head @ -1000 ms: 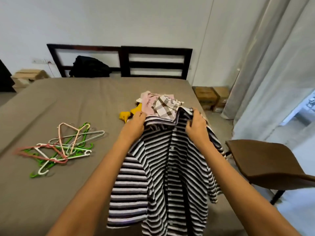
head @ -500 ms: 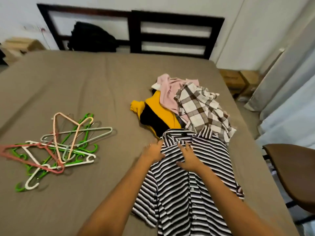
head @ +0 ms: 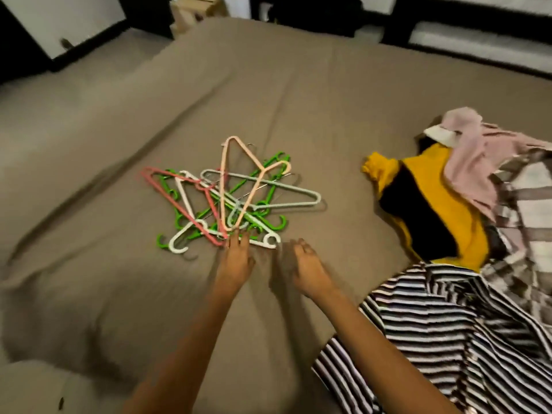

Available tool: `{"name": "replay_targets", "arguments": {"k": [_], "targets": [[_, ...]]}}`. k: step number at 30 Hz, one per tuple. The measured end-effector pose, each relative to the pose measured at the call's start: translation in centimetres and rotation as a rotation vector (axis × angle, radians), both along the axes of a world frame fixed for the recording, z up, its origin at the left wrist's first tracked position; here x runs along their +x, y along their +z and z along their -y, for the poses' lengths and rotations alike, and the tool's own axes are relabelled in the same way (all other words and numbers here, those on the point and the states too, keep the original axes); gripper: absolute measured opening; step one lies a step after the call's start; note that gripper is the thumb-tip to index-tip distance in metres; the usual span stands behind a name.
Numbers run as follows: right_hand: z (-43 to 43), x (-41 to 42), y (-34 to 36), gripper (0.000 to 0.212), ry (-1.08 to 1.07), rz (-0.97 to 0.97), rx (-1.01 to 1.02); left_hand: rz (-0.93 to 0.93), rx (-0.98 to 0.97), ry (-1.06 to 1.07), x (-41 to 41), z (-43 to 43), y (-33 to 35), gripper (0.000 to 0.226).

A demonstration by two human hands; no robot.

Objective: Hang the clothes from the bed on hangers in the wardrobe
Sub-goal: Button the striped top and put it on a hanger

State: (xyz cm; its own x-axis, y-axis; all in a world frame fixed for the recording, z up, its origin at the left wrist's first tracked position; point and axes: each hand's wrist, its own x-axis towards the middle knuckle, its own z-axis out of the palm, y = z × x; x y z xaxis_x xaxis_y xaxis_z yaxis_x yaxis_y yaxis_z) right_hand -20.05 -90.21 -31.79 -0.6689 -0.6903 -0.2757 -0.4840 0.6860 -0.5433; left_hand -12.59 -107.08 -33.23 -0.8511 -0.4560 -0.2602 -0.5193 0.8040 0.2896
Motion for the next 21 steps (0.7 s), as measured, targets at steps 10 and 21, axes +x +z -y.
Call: {"name": "replay_targets", "arguments": {"k": [10,21], "targets": [[12.7,-0.6,-4.8,0.047,0.164,-0.236,0.155,-0.043,-0.083,0.069,2.5,7.6,-3.8,0.065],[18.4,-1.3,-4.4,0.039,-0.187,-0.003,0.111,-0.352,-0.102,0.135,5.1,8.7,-4.2,0.035]]}}
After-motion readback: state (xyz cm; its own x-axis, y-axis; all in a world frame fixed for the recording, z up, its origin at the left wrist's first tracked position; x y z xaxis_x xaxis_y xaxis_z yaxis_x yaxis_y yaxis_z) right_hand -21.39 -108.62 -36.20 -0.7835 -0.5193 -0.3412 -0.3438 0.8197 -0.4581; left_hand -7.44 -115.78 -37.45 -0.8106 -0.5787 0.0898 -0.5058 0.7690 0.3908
